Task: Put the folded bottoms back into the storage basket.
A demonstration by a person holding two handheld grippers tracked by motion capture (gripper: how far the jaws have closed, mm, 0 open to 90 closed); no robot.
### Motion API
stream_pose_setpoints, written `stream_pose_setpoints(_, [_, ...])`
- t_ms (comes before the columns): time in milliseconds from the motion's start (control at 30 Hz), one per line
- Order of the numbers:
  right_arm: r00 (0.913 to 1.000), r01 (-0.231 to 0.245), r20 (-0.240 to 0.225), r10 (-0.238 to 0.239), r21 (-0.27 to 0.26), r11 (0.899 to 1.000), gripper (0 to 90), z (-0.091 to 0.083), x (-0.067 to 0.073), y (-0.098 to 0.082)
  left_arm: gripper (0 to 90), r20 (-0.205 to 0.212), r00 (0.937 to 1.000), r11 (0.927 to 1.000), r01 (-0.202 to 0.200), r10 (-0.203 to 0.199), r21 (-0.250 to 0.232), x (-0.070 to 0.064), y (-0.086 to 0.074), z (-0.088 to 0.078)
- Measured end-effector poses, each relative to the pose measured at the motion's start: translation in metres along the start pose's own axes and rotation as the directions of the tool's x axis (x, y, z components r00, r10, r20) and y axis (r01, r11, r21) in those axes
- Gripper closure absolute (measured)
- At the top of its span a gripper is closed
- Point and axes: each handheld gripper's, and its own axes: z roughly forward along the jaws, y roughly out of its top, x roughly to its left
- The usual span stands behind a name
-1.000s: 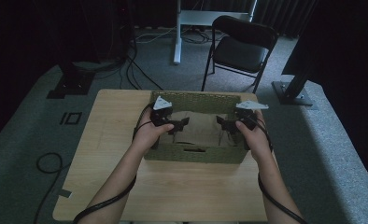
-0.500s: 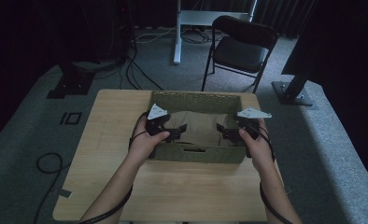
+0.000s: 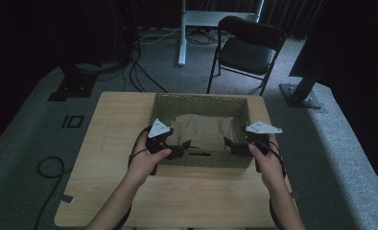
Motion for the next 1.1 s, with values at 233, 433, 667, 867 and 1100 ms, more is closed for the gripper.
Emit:
stream_pose_setpoints(233, [0.9997, 0.008, 0.022, -0.008, -0.019, 1.000, 13.4, -0.013, 0.003, -0.012, 17.3, -0.002, 0.9995, 0.9995, -0.031, 0.031, -0.004, -0.012, -0.010, -0.012])
stream_pose_setpoints(433, [0.9989, 0.017, 0.044, -0.017, -0.014, 1.000, 13.5, -0.021, 0.004, -0.023, 16.4, 0.008, 0.9996, 0.9996, -0.027, 0.027, 0.000, -0.017, -0.023, -0.016])
stream_pose_setpoints(667, [0.9986, 0.014, 0.052, -0.014, -0.012, 1.000, 13.5, -0.028, 0.007, -0.041, 16.4, 0.008, 0.9994, 0.9995, -0.033, 0.033, 0.000, -0.022, -0.040, -0.024])
stream_pose_setpoints(867, [0.9960, 0.022, 0.086, -0.022, 0.006, 1.000, 12.7, -0.035, 0.005, -0.055, 16.4, 0.008, 0.9997, 0.9997, -0.024, 0.024, 0.000, -0.022, -0.051, -0.031])
stream_pose_setpoints(1100, [0.9976, -0.006, 0.070, 0.003, 0.038, 0.999, 12.9, -0.036, 0.004, -0.078, 16.4, 0.004, 1.0000, 0.9999, -0.003, 0.003, 0.012, -0.017, -0.070, -0.035])
